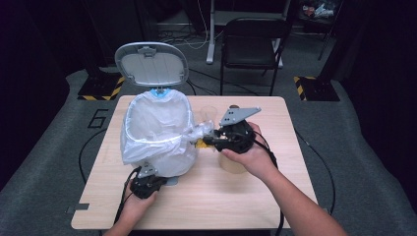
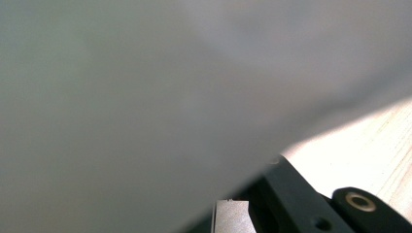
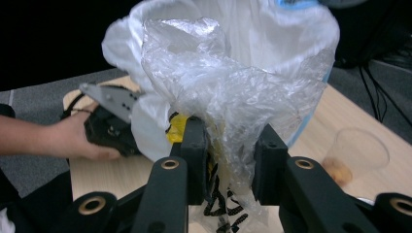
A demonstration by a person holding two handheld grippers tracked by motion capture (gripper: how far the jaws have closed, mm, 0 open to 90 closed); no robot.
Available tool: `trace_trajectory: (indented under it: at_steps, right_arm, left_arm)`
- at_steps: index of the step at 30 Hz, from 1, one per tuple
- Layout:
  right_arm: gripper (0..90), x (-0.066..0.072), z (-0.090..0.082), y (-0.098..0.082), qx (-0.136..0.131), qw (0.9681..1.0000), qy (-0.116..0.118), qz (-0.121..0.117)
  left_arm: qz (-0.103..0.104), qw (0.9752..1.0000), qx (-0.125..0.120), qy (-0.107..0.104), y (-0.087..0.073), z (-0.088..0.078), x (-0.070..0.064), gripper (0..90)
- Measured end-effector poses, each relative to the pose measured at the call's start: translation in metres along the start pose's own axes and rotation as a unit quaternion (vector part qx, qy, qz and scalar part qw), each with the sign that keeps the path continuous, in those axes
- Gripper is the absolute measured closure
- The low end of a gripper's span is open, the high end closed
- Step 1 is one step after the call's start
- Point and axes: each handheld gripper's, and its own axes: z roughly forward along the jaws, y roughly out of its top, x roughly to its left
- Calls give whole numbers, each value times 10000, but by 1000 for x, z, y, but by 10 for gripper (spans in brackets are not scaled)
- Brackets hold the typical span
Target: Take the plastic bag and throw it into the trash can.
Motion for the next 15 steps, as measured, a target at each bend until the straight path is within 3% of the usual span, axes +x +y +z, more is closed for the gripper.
trace_trajectory:
  at_steps: [6, 8, 15]
  right_arm:
    - [716, 4, 8, 43, -197, 9994, 131, -239]
    - [716, 5, 9, 45, -204, 9993, 138, -271]
    - [717, 13, 43, 69, -277, 9986, 323, -319]
  left_arm:
    - [-38, 10000, 26, 0, 0, 0, 0, 900]
    - [-45, 10000, 27, -7, 0, 0, 0, 900]
    - [-7, 10000, 48, -19, 0, -1, 1, 900]
